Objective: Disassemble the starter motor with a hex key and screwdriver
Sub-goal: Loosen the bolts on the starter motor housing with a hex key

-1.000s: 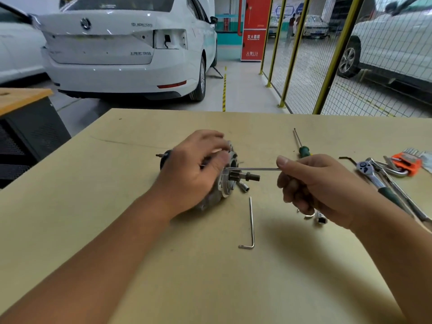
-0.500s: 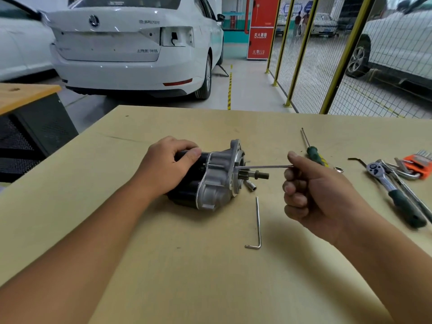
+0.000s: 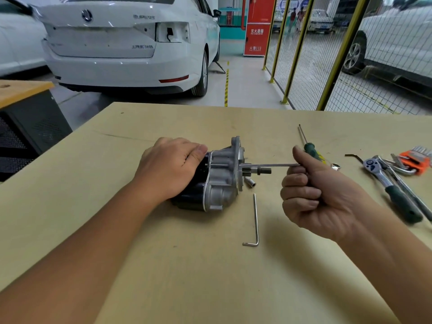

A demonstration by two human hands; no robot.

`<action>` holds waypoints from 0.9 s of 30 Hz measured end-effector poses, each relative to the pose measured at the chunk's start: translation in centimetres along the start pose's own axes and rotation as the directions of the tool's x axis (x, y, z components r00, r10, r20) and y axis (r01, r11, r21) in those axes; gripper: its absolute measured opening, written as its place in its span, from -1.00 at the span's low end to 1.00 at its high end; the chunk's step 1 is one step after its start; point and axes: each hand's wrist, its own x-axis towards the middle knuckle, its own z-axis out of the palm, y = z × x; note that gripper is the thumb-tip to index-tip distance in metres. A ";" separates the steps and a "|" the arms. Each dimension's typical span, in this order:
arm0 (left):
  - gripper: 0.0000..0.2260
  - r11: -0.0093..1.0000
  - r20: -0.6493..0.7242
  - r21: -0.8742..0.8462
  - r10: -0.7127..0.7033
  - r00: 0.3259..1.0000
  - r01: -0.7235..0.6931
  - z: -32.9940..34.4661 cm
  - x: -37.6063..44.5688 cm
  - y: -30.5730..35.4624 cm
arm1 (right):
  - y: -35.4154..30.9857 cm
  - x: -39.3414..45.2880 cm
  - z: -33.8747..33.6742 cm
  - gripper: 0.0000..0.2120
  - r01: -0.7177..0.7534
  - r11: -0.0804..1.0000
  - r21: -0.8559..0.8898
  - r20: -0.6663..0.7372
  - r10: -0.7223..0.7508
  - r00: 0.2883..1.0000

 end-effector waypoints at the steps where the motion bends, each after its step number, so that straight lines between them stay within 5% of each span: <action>1: -0.50 0.997 0.002 -0.065 0.029 1.000 -0.029 0.0 0.0 0.1 | 0.2 0.1 0.1 -0.54 0.012 0.999 0.044 -0.010 -0.012 1.000; 6: -0.63 0.967 -0.015 -0.238 0.085 0.996 -0.086 0.1 -0.2 0.4 | 1.3 0.6 0.3 -0.51 0.129 0.978 0.162 -0.033 -0.125 0.992; 12: -0.50 0.966 0.024 -0.178 0.197 0.980 -0.189 -0.2 -0.8 2.5 | 2.1 1.2 0.3 -0.50 0.218 0.966 0.139 -0.066 -0.211 0.975; 20: -0.54 0.955 -0.005 -0.222 0.200 0.980 -0.197 -0.3 -1.0 2.8 | 1.2 1.7 -0.9 -0.56 0.198 0.902 -0.383 -0.063 -0.239 0.969; 27: -0.45 0.948 -0.013 -0.240 0.210 0.978 -0.207 -0.4 -0.9 2.8 | -0.1 1.8 -1.3 -0.56 0.180 0.892 -0.414 0.037 -0.182 0.983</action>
